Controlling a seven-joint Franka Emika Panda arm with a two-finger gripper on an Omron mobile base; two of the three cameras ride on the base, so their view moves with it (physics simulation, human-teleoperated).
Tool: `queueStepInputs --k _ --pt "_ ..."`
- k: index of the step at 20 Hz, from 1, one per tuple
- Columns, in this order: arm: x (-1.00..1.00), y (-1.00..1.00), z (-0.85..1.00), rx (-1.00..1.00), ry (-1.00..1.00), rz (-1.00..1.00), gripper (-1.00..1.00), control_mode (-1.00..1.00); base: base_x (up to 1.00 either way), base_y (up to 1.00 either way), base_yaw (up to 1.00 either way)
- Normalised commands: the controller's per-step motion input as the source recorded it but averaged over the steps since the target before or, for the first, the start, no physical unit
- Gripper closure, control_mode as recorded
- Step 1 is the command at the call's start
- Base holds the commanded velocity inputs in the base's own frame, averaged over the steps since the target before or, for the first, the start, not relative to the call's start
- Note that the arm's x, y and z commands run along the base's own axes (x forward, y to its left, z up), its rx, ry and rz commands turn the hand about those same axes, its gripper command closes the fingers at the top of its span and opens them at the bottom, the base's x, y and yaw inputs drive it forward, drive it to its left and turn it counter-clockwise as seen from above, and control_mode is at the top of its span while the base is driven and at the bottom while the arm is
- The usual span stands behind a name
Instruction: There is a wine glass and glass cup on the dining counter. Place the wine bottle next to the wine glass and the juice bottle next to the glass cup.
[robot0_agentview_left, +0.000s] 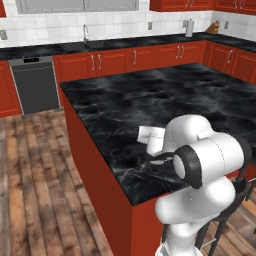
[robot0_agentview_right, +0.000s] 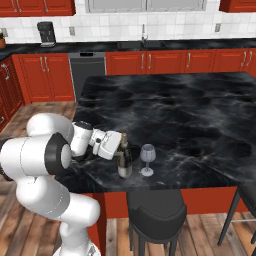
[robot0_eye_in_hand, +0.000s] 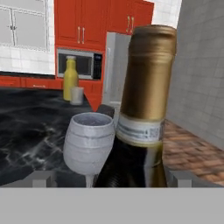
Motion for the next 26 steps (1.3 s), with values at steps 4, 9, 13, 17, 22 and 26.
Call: queueStepInputs --k 4,9,13,17,22,26 --pt "-0.24 0.0 0.0 0.0 -0.02 0.0 -1.0 -1.0 0.0 0.0 0.0" --pt "-0.09 0.0 -0.01 0.0 -0.01 0.0 -1.0 -1.0 0.0 0.0 0.0" --pt "0.0 0.05 -0.04 0.01 0.0 0.0 -1.0 -1.0 0.0 0.0 0.0" --pt "0.0 0.08 -0.02 0.0 0.0 0.01 -1.0 -1.0 0.0 0.0 0.0" --pt "0.0 0.08 0.0 0.0 0.0 0.02 -1.0 -1.0 0.0 0.0 0.0" --pt "0.0 0.17 0.0 0.0 0.0 0.04 -1.0 -1.0 0.0 0.0 0.0"
